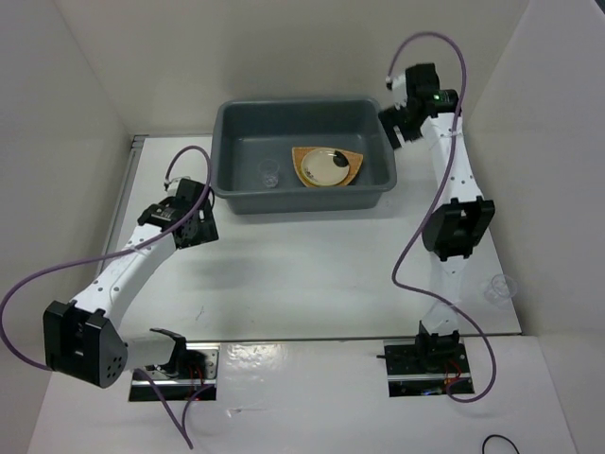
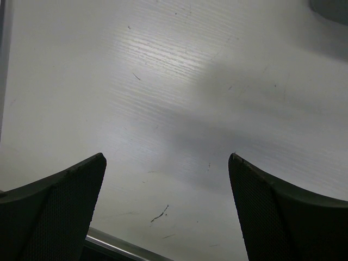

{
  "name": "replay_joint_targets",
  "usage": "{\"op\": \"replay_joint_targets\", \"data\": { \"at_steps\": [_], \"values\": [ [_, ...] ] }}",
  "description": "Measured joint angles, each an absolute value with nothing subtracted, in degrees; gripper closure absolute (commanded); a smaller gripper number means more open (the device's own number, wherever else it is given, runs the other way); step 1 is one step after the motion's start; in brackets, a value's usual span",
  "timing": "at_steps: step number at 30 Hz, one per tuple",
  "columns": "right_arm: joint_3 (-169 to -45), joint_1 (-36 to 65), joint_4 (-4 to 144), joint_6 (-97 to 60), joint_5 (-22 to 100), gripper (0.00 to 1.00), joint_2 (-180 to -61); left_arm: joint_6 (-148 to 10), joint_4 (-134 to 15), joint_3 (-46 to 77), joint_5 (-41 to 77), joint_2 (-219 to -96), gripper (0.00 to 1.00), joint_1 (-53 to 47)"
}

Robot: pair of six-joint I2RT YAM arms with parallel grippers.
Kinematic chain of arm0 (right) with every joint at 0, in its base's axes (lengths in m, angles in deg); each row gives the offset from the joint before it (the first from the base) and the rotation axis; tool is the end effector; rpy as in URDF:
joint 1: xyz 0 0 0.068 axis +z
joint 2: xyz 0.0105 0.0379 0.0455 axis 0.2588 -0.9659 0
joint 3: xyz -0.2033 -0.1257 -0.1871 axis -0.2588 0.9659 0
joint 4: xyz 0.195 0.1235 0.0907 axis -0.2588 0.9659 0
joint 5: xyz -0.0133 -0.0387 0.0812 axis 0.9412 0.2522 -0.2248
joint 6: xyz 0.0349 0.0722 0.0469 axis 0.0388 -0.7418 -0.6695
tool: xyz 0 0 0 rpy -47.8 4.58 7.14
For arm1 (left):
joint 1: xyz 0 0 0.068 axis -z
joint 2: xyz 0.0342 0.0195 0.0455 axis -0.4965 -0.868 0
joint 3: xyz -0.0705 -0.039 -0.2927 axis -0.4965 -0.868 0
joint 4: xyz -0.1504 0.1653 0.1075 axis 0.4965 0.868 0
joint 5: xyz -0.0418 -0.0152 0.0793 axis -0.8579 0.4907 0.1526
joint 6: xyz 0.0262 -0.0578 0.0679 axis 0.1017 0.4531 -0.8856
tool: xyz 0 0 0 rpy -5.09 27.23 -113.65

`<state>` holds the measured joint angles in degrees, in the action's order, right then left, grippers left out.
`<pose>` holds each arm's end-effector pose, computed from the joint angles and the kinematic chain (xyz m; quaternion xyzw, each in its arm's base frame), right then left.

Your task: Place the mixed dishes into the plastic bin

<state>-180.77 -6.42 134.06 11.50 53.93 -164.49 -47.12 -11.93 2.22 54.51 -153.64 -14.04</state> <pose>0.4914 0.0633 0.4014 -0.2208 0.8804 -0.1097 0.4051 0.2450 -0.0281 0.2760 -0.2096 0.9116 0.1025 0.3386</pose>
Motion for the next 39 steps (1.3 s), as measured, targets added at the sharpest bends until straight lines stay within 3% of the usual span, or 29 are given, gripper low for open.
{"op": "replay_joint_targets", "data": {
  "at_steps": [7,10,14,19,29,39],
  "values": [
    [-131.48,-13.98,134.11,10.41,63.57,0.08,-147.96,-47.16,-11.85,2.22,54.55,-151.98,0.0,-14.31],
    [-120.2,-17.2,132.23,9.93,65.52,0.09,-137.62,-47.25,-11.85,2.24,53.96,-152.19,0.0,-14.31],
    [-110.93,-29.13,127.57,8.92,66.15,0.11,-127.31,-47.42,-11.95,2.26,52.67,-154.12,0.0,-14.31],
    [-96.36,-36.58,123.46,8.44,66.13,0.12,-124.23,-47.53,-12.04,2.26,51.56,-157.05,0.0,-14.09],
    [-88.05,-39.93,119.92,8.83,64.68,0.16,-124.79,-47.58,-12.06,2.26,51.32,-157.88,0.0,-13.3],
    [-86.83,-41.54,116.69,9.44,64.75,0.43,-127.09,-47.58,-12.02,2.26,51.34,-157.86,0.0,-13.3]
  ]
}}
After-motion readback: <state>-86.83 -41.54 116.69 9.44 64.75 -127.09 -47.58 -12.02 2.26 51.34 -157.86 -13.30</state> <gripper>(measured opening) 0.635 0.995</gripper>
